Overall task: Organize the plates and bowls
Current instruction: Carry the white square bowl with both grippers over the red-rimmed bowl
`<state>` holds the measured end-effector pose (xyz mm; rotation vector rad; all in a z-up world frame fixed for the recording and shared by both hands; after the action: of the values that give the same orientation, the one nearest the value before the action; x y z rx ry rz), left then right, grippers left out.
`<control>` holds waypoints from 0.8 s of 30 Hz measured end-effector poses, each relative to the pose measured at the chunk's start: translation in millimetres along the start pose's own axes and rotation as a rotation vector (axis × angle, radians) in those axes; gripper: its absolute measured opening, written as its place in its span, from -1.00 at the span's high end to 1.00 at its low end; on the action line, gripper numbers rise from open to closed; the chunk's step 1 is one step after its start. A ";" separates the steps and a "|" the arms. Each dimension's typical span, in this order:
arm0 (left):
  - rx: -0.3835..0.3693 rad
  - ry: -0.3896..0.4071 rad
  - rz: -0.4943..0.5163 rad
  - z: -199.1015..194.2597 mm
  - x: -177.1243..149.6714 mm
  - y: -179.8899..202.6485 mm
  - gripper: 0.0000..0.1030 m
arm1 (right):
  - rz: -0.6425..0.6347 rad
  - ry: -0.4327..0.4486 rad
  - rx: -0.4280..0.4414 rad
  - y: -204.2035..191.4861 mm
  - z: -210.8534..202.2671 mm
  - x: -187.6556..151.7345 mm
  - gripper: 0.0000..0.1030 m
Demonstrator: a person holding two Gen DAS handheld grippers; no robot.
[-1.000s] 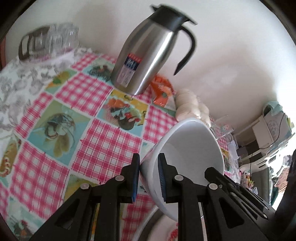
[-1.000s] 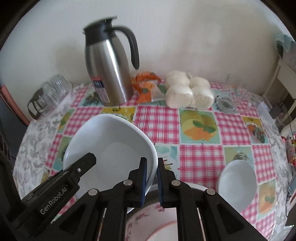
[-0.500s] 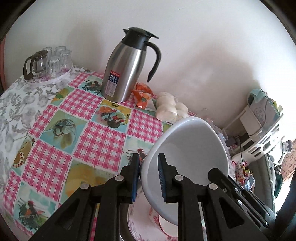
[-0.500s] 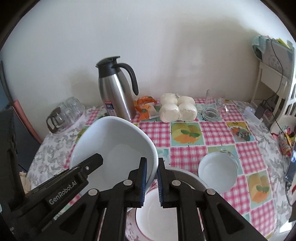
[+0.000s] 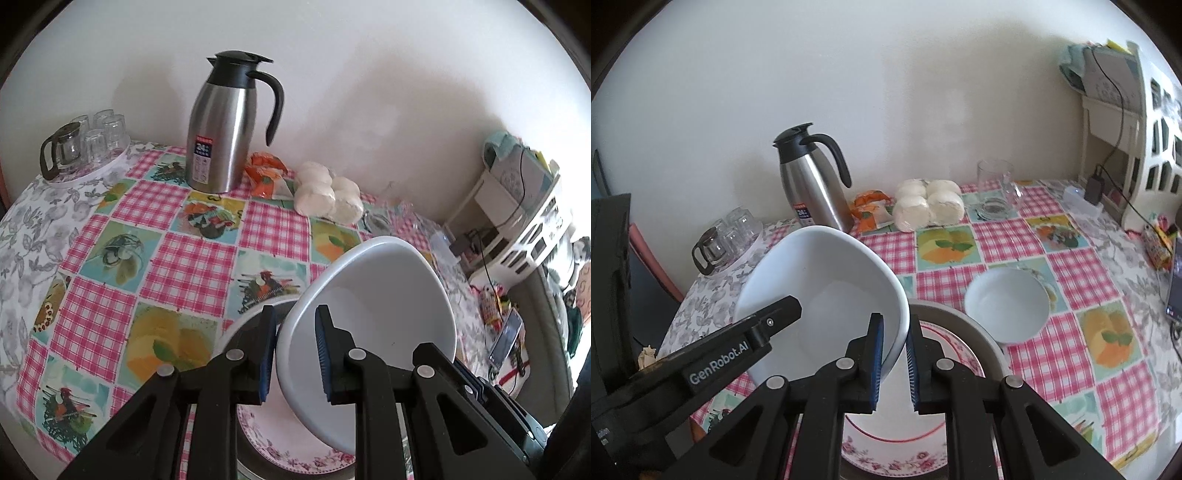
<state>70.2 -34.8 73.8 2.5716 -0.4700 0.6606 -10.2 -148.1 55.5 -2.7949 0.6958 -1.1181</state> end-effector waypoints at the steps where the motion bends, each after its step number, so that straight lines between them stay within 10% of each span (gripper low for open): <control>1: 0.004 -0.002 0.006 0.5 -0.9 2.4 0.60 | 0.013 -0.004 0.005 3.8 0.2 -2.1 0.74; 24: 0.084 -0.095 0.079 26.1 -23.3 25.9 0.58 | 0.134 -0.115 0.010 41.1 14.1 -23.1 0.70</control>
<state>49.6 -64.6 49.6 2.6841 -0.5888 0.5988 -31.4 -176.8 21.7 -2.7312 0.8482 -0.9275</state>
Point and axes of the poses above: each gripper's, at about its wrist camera, not at the fingertips, and z roughly the way its jaws point, y to its right, x to its top, the point moved 5 cm from there along z, roughly the way its jaws point, and after that the axes turned 5 degrees about -y, right-handed, at the moved point
